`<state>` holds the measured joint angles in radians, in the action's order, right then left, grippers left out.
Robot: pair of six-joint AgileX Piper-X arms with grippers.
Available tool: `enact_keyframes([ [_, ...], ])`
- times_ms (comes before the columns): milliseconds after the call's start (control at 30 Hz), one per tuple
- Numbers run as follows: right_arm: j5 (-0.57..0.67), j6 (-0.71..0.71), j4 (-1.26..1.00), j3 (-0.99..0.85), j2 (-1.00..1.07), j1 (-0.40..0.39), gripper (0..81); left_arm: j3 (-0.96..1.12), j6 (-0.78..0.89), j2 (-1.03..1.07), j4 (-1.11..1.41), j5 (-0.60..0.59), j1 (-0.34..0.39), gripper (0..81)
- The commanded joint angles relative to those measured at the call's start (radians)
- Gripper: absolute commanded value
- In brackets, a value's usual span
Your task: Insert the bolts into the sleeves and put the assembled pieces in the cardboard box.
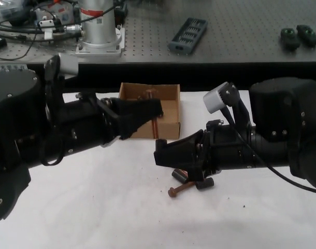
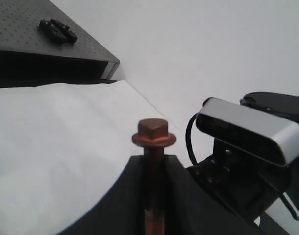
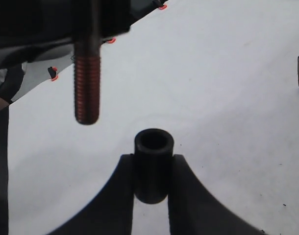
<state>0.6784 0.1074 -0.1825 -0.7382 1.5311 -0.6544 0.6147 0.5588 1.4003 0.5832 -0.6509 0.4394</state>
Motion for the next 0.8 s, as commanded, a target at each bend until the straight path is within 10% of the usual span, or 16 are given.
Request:
enact_keyframes([
  [0, 0.051, -0.018, 0.006, -0.012, 0.0, 0.006, 0.1, 0.003, -0.046, -0.012, -0.008, -0.014, -0.002, 0.6],
  [767, 0.209, -0.017, -0.008, -0.013, -0.033, 0.006, 0.1, 0.003, -0.037, -0.012, -0.013, -0.038, -0.018, 0.6],
])
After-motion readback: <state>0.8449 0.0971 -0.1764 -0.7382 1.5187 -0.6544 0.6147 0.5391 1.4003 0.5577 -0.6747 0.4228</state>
